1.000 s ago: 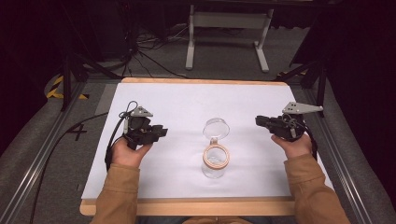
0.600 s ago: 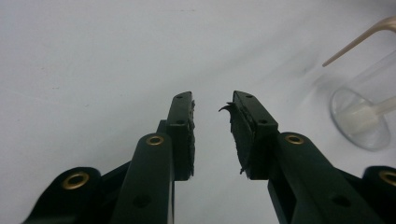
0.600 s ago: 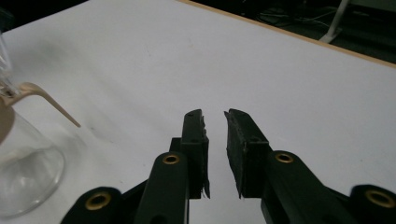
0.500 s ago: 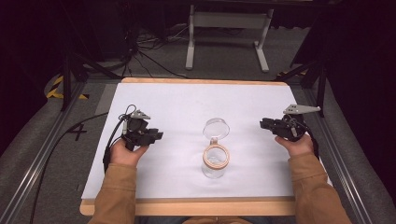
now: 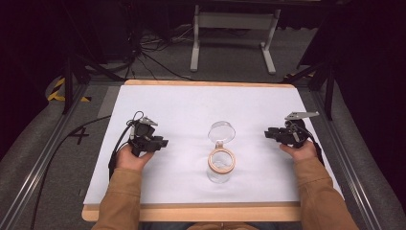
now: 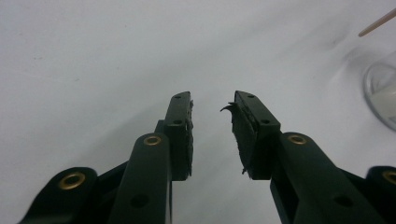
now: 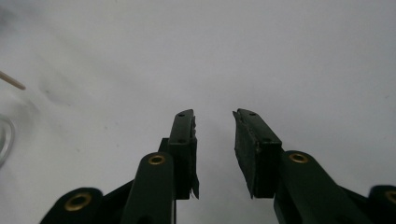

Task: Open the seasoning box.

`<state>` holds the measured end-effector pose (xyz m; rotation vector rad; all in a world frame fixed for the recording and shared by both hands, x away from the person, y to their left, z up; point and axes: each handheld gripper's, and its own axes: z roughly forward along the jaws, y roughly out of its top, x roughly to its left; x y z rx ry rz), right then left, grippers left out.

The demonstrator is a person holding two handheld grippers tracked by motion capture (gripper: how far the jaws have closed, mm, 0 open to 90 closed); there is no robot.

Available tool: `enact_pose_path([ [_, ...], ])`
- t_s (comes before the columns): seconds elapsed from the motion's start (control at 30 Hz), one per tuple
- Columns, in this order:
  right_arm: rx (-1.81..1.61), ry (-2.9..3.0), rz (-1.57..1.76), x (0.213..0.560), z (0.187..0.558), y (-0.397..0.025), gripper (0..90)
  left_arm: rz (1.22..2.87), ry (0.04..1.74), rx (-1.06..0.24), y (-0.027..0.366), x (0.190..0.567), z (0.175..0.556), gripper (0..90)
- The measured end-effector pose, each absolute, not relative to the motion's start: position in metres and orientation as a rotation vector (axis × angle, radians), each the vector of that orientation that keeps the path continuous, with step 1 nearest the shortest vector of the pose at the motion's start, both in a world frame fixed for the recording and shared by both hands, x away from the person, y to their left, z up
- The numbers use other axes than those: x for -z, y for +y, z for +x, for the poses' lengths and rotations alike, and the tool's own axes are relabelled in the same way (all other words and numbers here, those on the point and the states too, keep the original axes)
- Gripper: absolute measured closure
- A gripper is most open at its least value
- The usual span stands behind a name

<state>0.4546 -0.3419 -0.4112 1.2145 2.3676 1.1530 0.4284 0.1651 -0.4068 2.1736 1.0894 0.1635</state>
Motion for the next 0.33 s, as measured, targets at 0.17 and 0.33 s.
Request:
enact_pose_path([
  [0.17,-1.1,2.435,1.222,0.4187,0.4572,-0.3365,65.4,2.183,1.103,-0.131,0.1649,0.4099,0.4307,65.1],
  [0.33,-1.114,2.444,1.205,0.4173,0.4563,-0.3338,57.8,2.152,1.123,-0.079,0.1658,0.4089,0.432,60.4],
])
